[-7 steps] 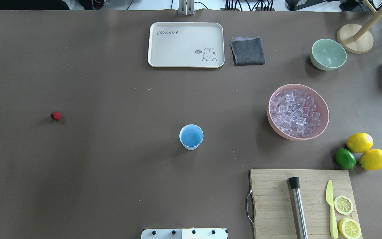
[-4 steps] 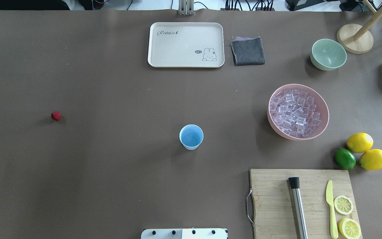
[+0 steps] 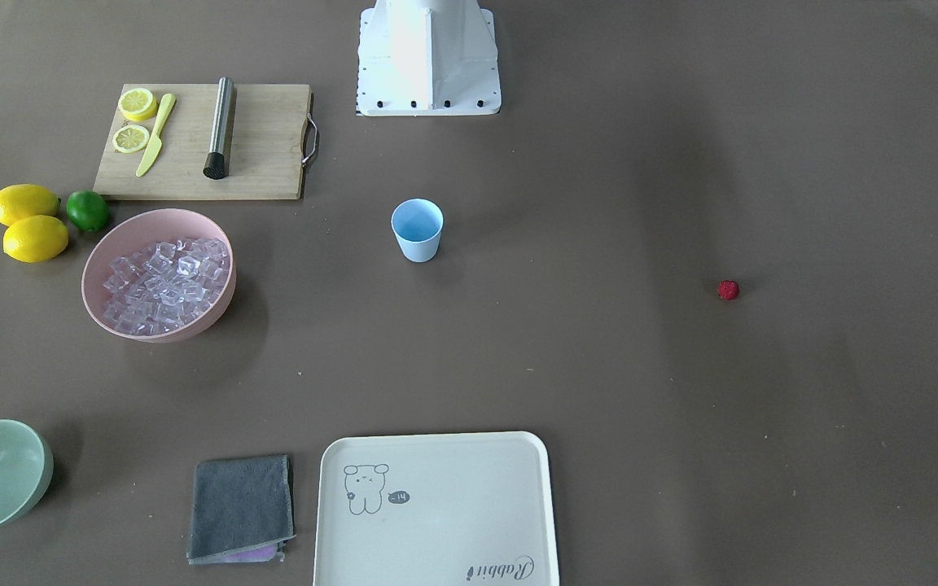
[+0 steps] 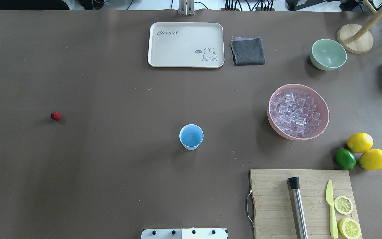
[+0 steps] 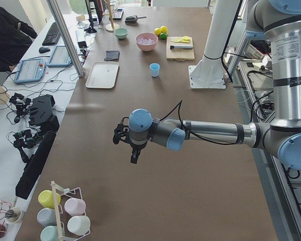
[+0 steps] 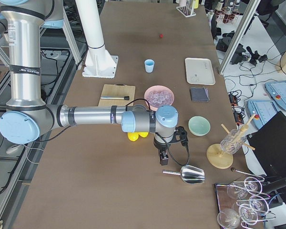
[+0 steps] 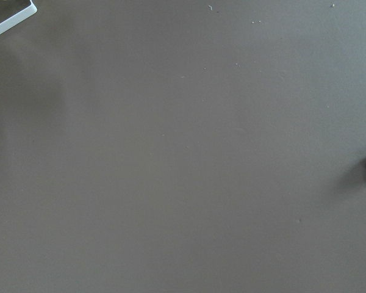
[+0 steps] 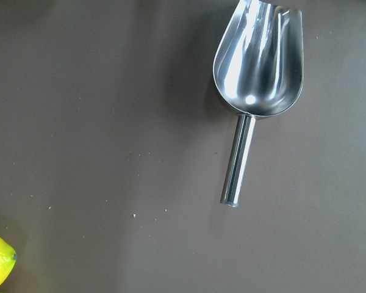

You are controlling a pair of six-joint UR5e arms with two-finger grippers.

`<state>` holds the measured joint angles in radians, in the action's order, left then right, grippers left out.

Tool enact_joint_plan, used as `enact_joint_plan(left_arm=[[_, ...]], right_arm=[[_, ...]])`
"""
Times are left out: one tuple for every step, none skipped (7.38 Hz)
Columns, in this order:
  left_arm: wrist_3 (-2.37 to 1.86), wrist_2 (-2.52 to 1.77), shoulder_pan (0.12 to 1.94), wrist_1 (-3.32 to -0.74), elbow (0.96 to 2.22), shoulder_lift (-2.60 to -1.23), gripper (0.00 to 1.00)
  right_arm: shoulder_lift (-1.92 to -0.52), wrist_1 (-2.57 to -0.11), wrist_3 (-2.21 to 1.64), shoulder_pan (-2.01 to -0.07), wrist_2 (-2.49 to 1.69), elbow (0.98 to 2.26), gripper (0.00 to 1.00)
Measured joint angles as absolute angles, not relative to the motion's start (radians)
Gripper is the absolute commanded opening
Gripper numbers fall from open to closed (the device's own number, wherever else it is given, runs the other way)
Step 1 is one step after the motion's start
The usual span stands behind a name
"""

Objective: Put ice and strawberries in cup

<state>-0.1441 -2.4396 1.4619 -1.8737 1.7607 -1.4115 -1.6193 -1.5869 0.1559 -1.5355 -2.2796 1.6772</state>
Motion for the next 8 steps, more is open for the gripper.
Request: enact_joint_plan(left_arm=[[-0.147, -2.446, 1.462, -1.875, 1.763, -1.412, 0.97], [-0.148, -2.448, 1.462, -1.877, 1.766, -1.409, 0.97], [-0.147, -2.449, 1.462, -1.879, 1.769, -1.408, 0.97], [-0.149, -2.45, 1.462, -1.883, 1.778, -1.407, 0.97], [-0.149, -2.455, 1.462, -1.887, 1.79, -1.408, 0.97], [-0.149, -2.463, 1.462, -1.889, 1.798, -1.409, 0.97], [-0.15, -2.471, 1.462, -1.89, 1.798, -1.407, 0.97], [-0.15, -2.478, 1.462, -1.888, 1.793, -1.405, 0.98]], right_arm=[[-1.621, -1.587, 0.157, -1.535, -2.282, 1.676, 1.0], [-1.622, -1.587, 0.158, -1.535, -2.286, 1.674, 1.0], [-1.622, -1.587, 0.16, -1.534, -2.291, 1.674, 1.0], [-1.624, -1.587, 0.162, -1.533, -2.296, 1.675, 1.0], [-1.626, -1.587, 0.164, -1.531, -2.299, 1.676, 1.0], [-1.628, -1.587, 0.165, -1.528, -2.306, 1.678, 1.0], [-1.63, -1.586, 0.165, -1.525, -2.324, 1.679, 1.0], [-1.63, -1.586, 0.162, -1.521, -2.353, 1.68, 1.0]])
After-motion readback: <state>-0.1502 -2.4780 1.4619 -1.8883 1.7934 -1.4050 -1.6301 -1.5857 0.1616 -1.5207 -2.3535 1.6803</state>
